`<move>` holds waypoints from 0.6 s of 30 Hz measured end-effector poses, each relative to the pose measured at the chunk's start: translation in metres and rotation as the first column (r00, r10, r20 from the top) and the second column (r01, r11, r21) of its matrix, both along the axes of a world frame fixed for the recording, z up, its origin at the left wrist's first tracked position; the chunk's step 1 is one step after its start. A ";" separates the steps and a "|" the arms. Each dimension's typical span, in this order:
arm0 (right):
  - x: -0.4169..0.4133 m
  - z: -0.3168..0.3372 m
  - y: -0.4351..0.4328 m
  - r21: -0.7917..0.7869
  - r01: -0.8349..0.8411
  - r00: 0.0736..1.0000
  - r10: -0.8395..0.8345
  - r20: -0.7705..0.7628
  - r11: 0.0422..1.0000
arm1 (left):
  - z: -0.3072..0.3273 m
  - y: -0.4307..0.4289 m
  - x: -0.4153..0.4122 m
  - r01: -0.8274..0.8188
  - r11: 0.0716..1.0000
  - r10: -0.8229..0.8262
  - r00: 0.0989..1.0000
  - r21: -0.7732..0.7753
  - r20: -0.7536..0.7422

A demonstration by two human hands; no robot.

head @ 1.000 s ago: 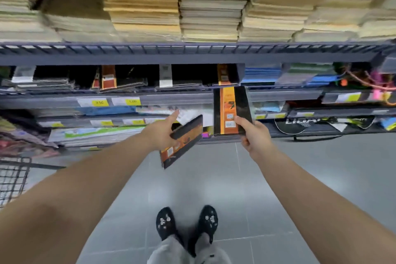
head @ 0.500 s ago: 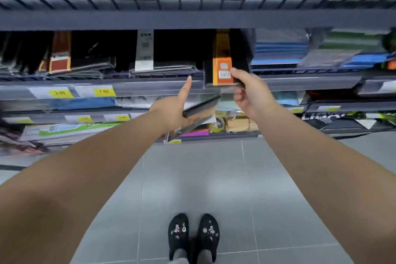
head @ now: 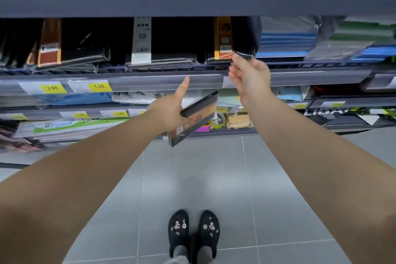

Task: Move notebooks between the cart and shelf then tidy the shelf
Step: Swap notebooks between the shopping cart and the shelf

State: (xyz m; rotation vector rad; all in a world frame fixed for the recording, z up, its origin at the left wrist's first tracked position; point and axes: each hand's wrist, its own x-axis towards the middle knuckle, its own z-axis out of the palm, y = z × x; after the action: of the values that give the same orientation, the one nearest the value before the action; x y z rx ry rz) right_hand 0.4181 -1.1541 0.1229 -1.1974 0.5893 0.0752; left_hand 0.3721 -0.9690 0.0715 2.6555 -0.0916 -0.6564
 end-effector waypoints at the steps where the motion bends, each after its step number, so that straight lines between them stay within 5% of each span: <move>1: -0.002 -0.002 0.000 -0.008 0.039 0.999 -0.039 -0.009 0.999 | 0.000 0.001 -0.004 -0.034 0.998 0.033 0.999 -0.044 -0.007; 6: -0.015 -0.007 -0.016 -0.221 0.070 0.989 -0.096 -0.111 0.973 | 0.004 0.010 -0.030 -0.205 0.945 0.186 0.978 -0.253 -0.097; 10: -0.045 -0.014 -0.034 -0.386 -0.102 0.983 0.034 -0.180 0.917 | 0.015 0.017 -0.056 -0.474 0.670 0.319 0.879 -0.571 -0.354; 13: -0.068 -0.017 -0.040 -0.345 -0.239 0.950 0.144 -0.277 0.908 | 0.028 0.013 -0.068 -0.533 0.507 0.342 0.846 -0.678 -0.410; 18: -0.087 -0.002 -0.041 -0.172 -0.466 0.866 0.407 -0.292 0.868 | 0.045 -0.008 -0.067 -0.524 0.508 0.337 0.851 -0.683 -0.402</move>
State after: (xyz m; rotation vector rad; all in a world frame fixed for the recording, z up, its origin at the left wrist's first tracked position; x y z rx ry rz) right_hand 0.3315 -1.1951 0.1214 -1.5558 0.5392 0.5657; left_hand 0.3048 -0.9770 0.1167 1.6299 0.2979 -0.5510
